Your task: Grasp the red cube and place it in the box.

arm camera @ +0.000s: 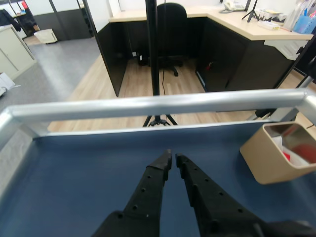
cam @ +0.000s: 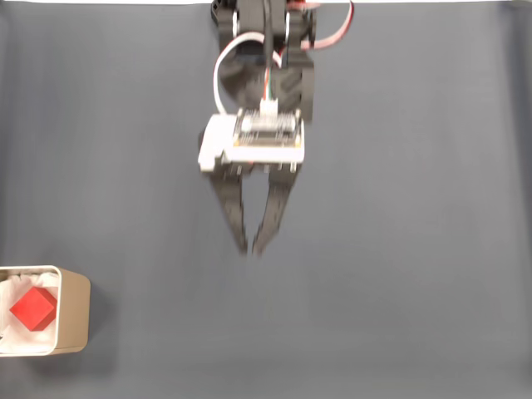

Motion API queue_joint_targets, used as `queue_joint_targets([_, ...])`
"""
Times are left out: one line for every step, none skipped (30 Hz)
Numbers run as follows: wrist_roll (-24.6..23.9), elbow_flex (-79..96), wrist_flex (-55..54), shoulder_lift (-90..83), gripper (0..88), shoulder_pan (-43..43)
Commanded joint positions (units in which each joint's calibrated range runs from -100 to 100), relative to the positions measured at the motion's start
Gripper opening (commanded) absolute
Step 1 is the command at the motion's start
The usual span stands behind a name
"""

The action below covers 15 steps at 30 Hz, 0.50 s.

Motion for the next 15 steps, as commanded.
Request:
queue_joint_targets([0.4, 17.4, -1.7, -16.0, 0.0, -2.0])
queue_joint_targets([0.4, 22.5, -1.5, -20.2, 0.0, -2.3])
queue_joint_targets([0.5, 27.1, -1.1, -24.5, 0.0, -2.6])
queue_joint_targets([0.6, 31.8, -0.3, -28.9, 0.0, -2.9])
queue_joint_targets([0.6, 36.2, 0.7, -33.2, 0.0, -3.2])
queue_joint_targets([0.6, 40.3, 2.0, -37.5, 0.0, -3.4])
queue_joint_targets([0.6, 44.3, 3.6, -41.6, 0.0, -3.5])
queue_joint_targets([0.5, 47.7, 5.7, -45.3, 0.0, -3.5])
queue_joint_targets([0.4, 50.7, 8.5, -48.6, 0.0, -3.5])
queue_joint_targets([0.2, 53.3, 11.6, -51.3, 0.0, -3.5])
queue_joint_targets([0.1, 55.8, 14.8, -53.9, 0.0, -3.3])
queue_joint_targets([0.1, 57.7, 18.9, -56.5, 0.0, -3.2])
queue_joint_targets([-0.4, 57.7, 24.6, -57.9, 0.0, -3.4])
queue_joint_targets([-0.5, 57.7, 29.8, -59.2, 0.0, -3.9])
queue_joint_targets([-1.1, 57.7, 34.0, -60.4, 0.0, -4.5])
